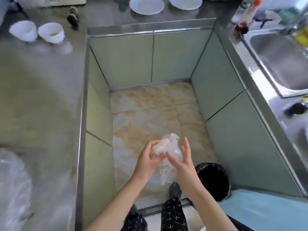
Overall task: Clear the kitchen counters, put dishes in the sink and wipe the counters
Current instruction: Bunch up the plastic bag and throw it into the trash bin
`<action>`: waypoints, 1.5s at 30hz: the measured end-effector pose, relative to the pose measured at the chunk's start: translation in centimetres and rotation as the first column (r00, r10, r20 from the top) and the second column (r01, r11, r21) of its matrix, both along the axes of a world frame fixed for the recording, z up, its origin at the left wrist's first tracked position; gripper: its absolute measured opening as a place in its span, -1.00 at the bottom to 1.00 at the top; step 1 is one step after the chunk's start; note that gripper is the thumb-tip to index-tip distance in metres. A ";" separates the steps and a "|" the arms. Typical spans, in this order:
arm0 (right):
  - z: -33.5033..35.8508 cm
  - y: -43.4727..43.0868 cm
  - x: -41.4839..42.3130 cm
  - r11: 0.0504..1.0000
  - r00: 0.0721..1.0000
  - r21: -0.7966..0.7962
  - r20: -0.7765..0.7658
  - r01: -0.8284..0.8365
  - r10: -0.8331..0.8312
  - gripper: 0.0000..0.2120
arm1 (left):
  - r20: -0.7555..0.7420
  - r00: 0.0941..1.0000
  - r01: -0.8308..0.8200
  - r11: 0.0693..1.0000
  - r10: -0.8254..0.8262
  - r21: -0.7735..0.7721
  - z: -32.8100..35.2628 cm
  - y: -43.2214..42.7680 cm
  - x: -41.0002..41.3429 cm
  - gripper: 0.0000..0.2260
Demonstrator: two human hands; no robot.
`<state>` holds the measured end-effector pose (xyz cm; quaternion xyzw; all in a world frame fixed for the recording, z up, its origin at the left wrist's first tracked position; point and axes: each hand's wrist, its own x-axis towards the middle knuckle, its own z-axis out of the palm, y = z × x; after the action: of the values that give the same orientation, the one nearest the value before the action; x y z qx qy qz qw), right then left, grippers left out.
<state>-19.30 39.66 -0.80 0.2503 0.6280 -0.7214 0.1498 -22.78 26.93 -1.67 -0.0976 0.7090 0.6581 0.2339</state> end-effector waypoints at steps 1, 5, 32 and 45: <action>-1.1 1.4 0.1 0.999 0.997 -0.019 0.061 0.047 -0.045 -0.16 | -0.004 0.998 0.069 0.997 -0.069 -0.022 -0.6 2.2 -0.1 -0.72; -7.1 8.7 -0.2 0.953 0.934 0.037 0.189 0.301 -0.303 -0.61 | 0.064 0.932 0.362 0.930 -0.357 -0.073 -5.3 10.3 -0.9 -0.53; -26.1 25.8 4.5 0.679 0.861 0.582 0.485 -0.448 0.152 -0.66 | 0.245 0.872 0.486 0.802 -0.423 -0.348 -20.4 15.1 -0.1 -0.85; -2.6 0.0 -1.4 0.007 0.225 0.803 0.159 -0.596 0.961 -0.60 | -0.198 0.964 -0.265 0.636 0.176 -0.725 -2.4 -7.5 17.5 -0.59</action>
<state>-20.66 39.67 -3.41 -0.2996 0.8906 -0.2030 0.2753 -5.28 19.45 -4.12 -0.2344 0.9100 0.3379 0.0522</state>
